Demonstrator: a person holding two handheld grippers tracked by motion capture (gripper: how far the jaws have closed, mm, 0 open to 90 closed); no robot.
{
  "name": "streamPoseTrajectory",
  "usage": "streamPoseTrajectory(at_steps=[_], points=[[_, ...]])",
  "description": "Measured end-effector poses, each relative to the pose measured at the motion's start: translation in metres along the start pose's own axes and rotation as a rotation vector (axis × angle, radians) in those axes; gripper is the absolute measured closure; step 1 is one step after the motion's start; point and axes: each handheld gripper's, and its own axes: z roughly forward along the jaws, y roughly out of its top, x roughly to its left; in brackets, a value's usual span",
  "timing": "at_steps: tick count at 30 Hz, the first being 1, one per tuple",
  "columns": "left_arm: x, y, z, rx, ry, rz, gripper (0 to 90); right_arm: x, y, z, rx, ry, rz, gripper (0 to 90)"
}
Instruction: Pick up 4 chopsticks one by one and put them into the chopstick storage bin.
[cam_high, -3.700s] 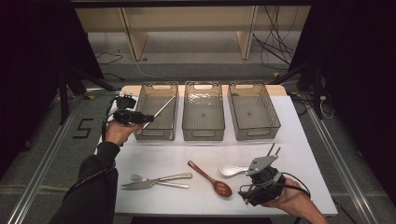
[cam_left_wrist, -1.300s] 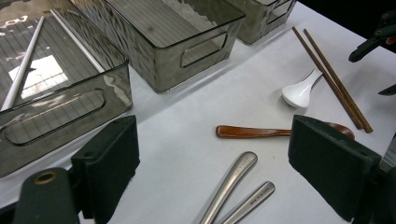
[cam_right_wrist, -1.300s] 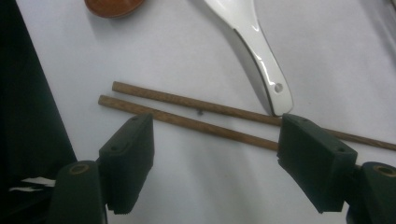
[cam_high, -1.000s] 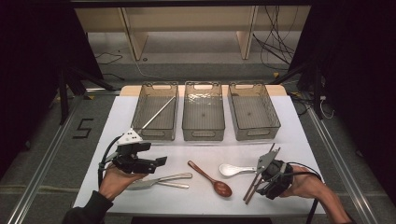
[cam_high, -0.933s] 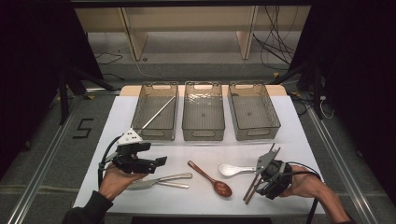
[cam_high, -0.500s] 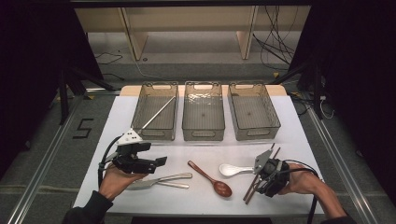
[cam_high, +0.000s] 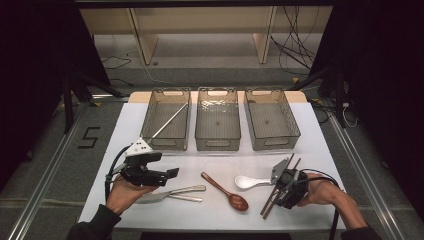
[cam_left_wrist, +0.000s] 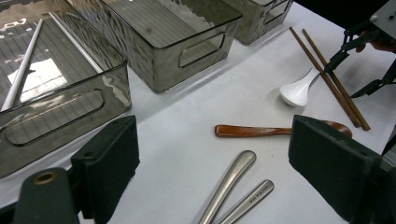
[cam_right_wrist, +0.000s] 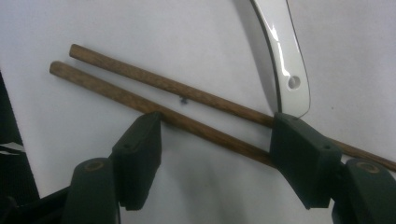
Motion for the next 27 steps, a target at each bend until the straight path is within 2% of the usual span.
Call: streamPoseTrajectory(at_steps=[7, 8, 9, 10, 11, 16, 21, 23, 24, 27], points=[[0.0, -0.001, 0.001, 0.007, -0.004, 0.01, 15.6, -0.002, 0.0, 0.0, 0.01, 0.006, -0.005, 36.8], [0.0, 0.0, 0.001, 0.008, -0.006, 0.01, 15.6, -0.003, -0.001, 0.0, 0.018, 0.01, -0.01, 37.7], [0.0, 0.0, 0.001, 0.009, -0.006, 0.01, 15.6, -0.001, -0.001, 0.0, 0.029, 0.021, 0.01, 38.8], [-0.001, -0.001, 0.001, 0.009, -0.007, 0.008, 15.5, -0.001, -0.001, 0.0, 0.046, 0.014, -0.012, 40.9], [-0.001, -0.001, 0.002, 0.01, -0.006, 0.009, 15.6, 0.0, -0.001, 0.0, 0.052, 0.021, 0.0, 41.7], [0.0, -0.001, 0.001, 0.009, -0.008, 0.007, 15.5, 0.002, 0.0, -0.001, 0.068, 0.022, -0.001, 49.1], [0.0, -0.001, 0.001, 0.009, -0.008, 0.008, 15.6, 0.006, 0.001, -0.003, 0.096, 0.029, -0.023, 57.4], [0.0, -0.001, 0.002, 0.014, -0.007, 0.008, 15.6, 0.008, 0.0, -0.002, 0.1, 0.025, -0.05, 60.6], [0.001, -0.002, 0.002, 0.013, -0.006, 0.005, 15.6, 0.01, 0.001, -0.003, 0.111, 0.027, -0.04, 62.2], [0.002, -0.002, 0.003, 0.016, -0.007, -0.001, 15.6, 0.013, 0.0, -0.003, 0.112, 0.026, -0.077, 66.9]])
